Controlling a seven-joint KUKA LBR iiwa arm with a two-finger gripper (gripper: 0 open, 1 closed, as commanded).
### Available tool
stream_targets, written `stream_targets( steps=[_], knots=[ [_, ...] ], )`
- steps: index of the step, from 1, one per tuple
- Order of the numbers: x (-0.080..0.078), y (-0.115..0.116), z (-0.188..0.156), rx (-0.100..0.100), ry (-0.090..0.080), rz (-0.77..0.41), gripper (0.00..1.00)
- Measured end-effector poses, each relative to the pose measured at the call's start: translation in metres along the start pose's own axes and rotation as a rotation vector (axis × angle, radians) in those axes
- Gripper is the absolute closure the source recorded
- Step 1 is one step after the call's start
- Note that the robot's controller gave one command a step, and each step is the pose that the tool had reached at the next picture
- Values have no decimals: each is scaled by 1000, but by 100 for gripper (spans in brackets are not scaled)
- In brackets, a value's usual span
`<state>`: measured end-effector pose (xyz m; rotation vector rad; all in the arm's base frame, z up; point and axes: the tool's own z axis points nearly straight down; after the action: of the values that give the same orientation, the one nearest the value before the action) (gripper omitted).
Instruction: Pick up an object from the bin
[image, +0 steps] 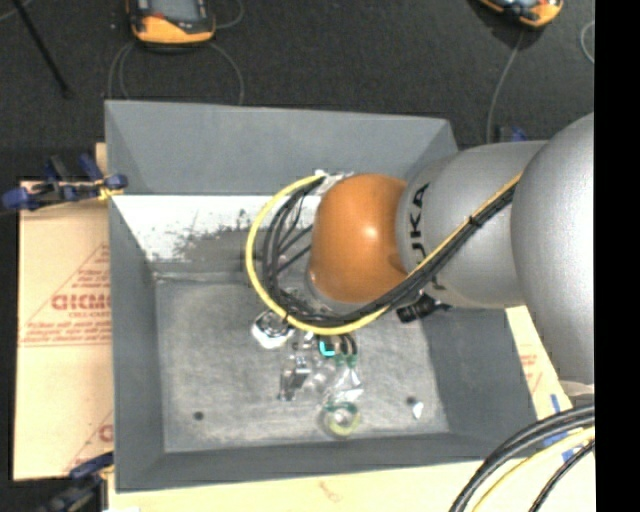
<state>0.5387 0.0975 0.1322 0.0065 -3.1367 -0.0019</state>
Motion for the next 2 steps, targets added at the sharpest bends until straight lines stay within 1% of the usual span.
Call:
stream_targets(
  steps=[1, 2],
  knots=[
    [-76, -26, 50, 3, -11, -92, 0],
    [-74, -23, 48, 0, -10, -90, 100]
  ],
)
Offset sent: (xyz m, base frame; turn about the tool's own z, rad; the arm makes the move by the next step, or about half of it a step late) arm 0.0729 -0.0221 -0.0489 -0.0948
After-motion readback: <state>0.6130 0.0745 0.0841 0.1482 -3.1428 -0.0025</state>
